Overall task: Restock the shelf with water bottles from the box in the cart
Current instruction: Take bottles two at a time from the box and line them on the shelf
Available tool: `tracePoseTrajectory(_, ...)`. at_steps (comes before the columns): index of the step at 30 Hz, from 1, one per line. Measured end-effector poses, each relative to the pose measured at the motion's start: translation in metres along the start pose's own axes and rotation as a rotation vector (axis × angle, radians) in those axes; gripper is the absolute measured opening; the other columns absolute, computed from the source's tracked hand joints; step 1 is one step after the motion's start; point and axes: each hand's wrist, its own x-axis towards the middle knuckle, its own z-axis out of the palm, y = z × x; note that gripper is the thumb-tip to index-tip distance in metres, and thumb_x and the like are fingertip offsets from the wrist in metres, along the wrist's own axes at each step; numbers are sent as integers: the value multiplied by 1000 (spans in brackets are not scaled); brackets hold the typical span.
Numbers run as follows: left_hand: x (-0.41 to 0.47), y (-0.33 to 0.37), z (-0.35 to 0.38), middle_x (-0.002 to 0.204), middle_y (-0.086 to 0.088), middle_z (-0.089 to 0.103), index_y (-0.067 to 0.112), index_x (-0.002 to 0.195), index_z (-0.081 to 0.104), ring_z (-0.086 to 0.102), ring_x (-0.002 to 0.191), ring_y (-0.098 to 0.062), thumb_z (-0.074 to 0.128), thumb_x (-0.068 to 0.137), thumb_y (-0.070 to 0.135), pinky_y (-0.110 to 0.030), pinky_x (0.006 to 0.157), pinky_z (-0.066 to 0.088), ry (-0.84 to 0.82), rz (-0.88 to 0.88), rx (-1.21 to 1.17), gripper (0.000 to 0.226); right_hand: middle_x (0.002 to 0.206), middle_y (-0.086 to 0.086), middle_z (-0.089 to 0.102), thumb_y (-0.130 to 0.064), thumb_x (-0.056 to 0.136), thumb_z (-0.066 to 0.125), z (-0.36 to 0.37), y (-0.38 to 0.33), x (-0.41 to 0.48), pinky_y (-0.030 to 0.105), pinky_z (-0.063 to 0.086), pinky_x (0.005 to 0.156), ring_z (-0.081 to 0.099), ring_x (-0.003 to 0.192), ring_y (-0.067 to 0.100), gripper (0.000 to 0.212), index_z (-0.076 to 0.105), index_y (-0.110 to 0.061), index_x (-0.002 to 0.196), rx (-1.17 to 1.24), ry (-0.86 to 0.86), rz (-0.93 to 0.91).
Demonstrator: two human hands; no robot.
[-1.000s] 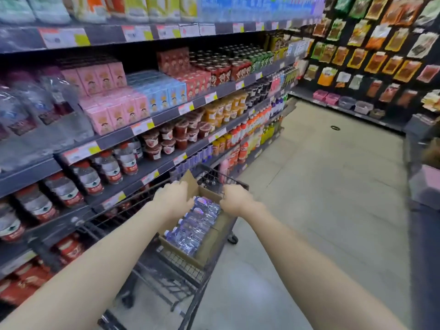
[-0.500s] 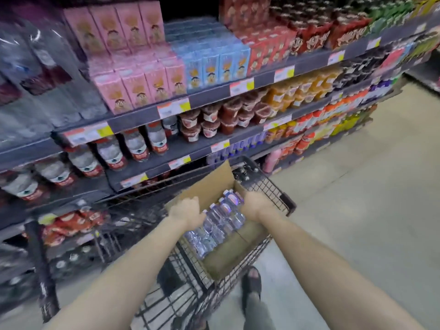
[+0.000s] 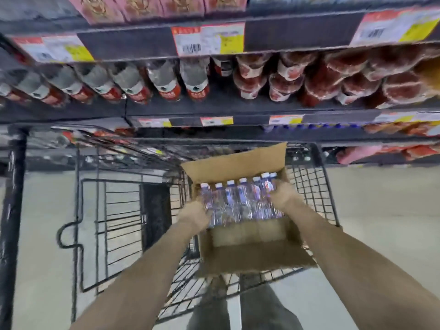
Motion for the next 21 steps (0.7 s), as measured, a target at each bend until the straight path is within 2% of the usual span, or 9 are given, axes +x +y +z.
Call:
tracePoseTrajectory(3,14,5,20,118,-15,68,8,143,46,68,106,-33,52,101,49,-39,79,56,-13,-36,-62,60,129,19,66,-23,101,53,9,-1,13,39,52,96,64,120,34,36,62,-1,128,-84,-44,37)
tracePoseTrajectory(5,26,9,30,124,-15,66,8,152,36,65,112,-33,54,102,44,-42,87,57,-17,-68,-95,64,128,20,66,-24,101,52,22,3,28,39,53,95,63,120,35,34,64,0,123,-87,-55,84)
tracePoseTrajectory(7,40,11,40,133,-17,62,7,158,28,61,121,-35,56,102,43,-44,98,55,-4,-117,-126,73,131,21,64,-27,103,49,33,6,39,40,52,98,60,123,36,38,62,0,126,-71,-39,112)
tracePoseTrajectory(10,65,9,56,139,-21,55,6,153,34,57,126,-37,60,98,41,-44,102,52,47,-201,-216,70,136,22,56,-38,105,44,48,14,56,41,50,101,58,124,38,52,56,3,134,-34,-41,134)
tracePoseTrajectory(13,83,14,75,156,-26,34,4,156,26,43,140,-41,61,99,43,-47,115,42,50,-264,-296,77,129,24,60,-44,104,50,61,22,71,42,52,96,61,118,38,58,50,6,133,45,-20,135)
tracePoseTrajectory(16,92,22,93,164,-31,10,-2,161,12,31,148,-45,50,102,53,-46,122,32,64,-242,-208,89,136,24,56,-52,99,58,73,30,88,45,52,99,59,122,40,78,35,4,149,118,36,134)
tracePoseTrajectory(18,97,25,102,162,-30,16,-3,161,11,29,146,-44,49,102,53,-46,121,29,102,-220,-150,89,141,24,50,-52,95,63,79,32,97,47,51,100,57,124,41,87,28,-1,156,173,73,108)
tracePoseTrajectory(21,105,23,110,156,-26,28,-5,158,15,31,141,-41,52,101,49,-46,119,26,172,-226,-137,86,141,23,45,-47,91,71,87,31,108,48,53,96,57,119,44,84,34,-3,152,216,109,105)
